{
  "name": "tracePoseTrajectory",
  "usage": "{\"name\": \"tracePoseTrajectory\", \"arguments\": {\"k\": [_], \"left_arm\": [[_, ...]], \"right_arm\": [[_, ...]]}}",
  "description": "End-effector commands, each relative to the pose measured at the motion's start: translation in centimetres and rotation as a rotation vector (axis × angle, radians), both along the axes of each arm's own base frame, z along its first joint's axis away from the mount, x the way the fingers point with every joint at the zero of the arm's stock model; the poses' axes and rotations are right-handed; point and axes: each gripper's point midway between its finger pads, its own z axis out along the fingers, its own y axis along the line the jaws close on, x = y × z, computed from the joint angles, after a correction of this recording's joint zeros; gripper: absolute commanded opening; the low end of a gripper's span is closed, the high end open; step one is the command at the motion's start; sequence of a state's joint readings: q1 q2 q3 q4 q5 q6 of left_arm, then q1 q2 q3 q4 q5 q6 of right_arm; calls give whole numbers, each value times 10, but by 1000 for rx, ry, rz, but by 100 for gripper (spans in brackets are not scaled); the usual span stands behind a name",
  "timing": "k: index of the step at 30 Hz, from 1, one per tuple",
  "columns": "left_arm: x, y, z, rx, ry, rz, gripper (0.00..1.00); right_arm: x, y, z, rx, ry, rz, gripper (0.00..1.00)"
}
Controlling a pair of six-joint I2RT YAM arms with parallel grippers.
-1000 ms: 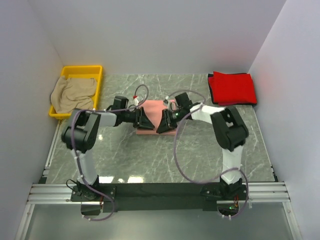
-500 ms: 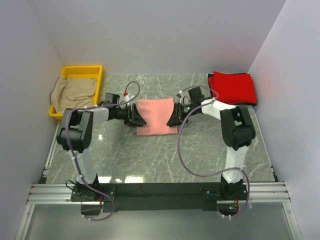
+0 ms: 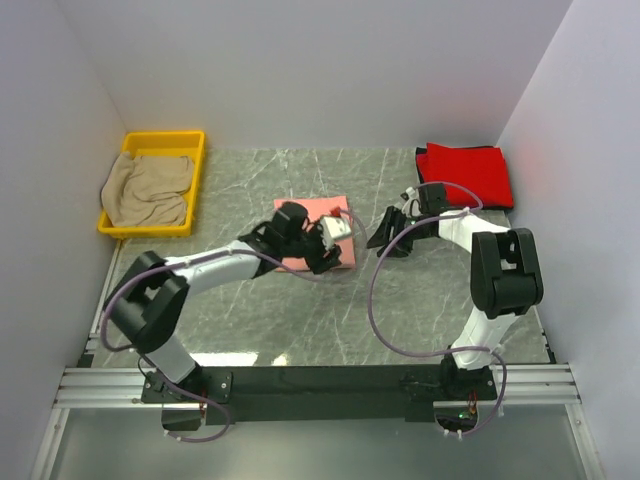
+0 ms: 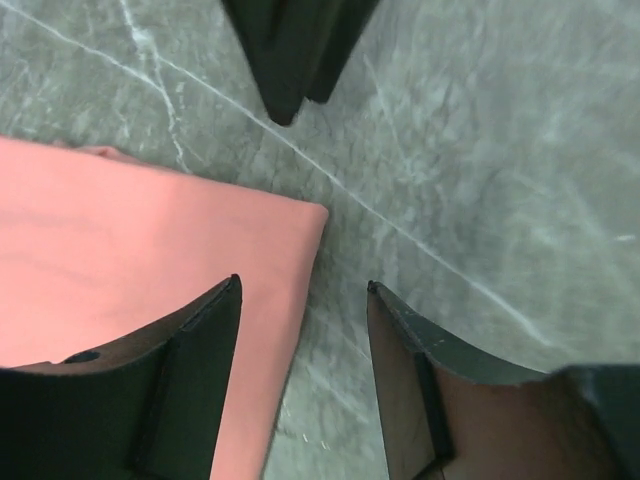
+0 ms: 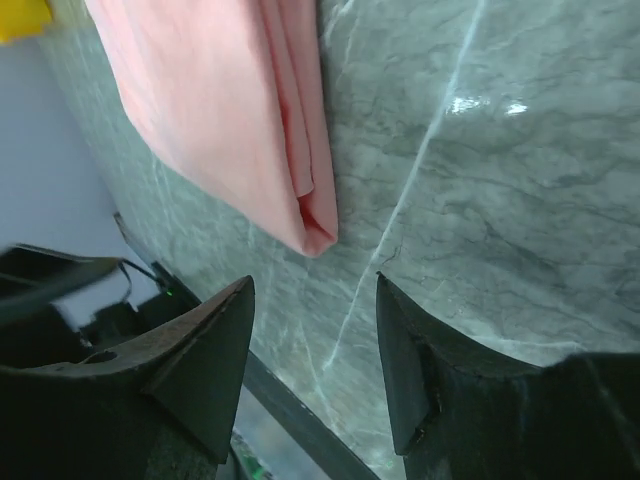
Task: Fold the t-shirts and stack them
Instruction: Neatly place the folded tshirt to the corner
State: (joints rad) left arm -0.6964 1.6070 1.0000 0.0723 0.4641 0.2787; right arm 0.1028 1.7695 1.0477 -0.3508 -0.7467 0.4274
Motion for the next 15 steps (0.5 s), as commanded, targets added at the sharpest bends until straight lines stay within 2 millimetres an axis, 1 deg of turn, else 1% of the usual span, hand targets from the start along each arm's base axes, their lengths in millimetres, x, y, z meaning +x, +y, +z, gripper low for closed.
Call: {"name": "tracePoseTrajectory", "arguments": {"k": [1,2,3,4,5,6,7,8,9,11,12,13,14,15], "left_arm": [[23,-11,-16,73,-255,12,58],[27,-13,-22,90,-279,23,57],[26,-19,-27,95,-286,14,54],[30,-24,-34,99,-291,16,54],[32,-27,-37,104,-302,14,53],[32,-29,-39,103,-312,4,53],[30,-32,-45,114,-325,-21,53],[30,-35,-46,111,-337,-33,53],[26,-39,-52,113,-336,-59,53],[24,-40,-61,145,-345,-90,52],[22,-41,-69,155,-336,-102,52],[22,-41,-71,163,-340,-116,51],[20,-40,-77,177,-326,-128,50],[19,-40,-84,191,-313,-137,47]], "right_arm": [[18,-6,6,4,-25,-80,59],[19,-7,5,16,-3,-103,59],[18,-6,4,29,6,-106,59],[18,-7,2,32,12,-116,59],[18,-8,1,39,23,-131,59],[19,-8,0,45,23,-136,59],[19,-7,-1,56,27,-139,60],[20,-6,-1,69,38,-152,60],[20,-5,-2,77,39,-154,60],[20,-4,-5,90,62,-161,60],[21,-4,-5,94,62,-161,61],[21,-4,-9,100,77,-163,61],[22,-5,-9,109,88,-175,61],[22,-4,-10,113,89,-176,61]]}}
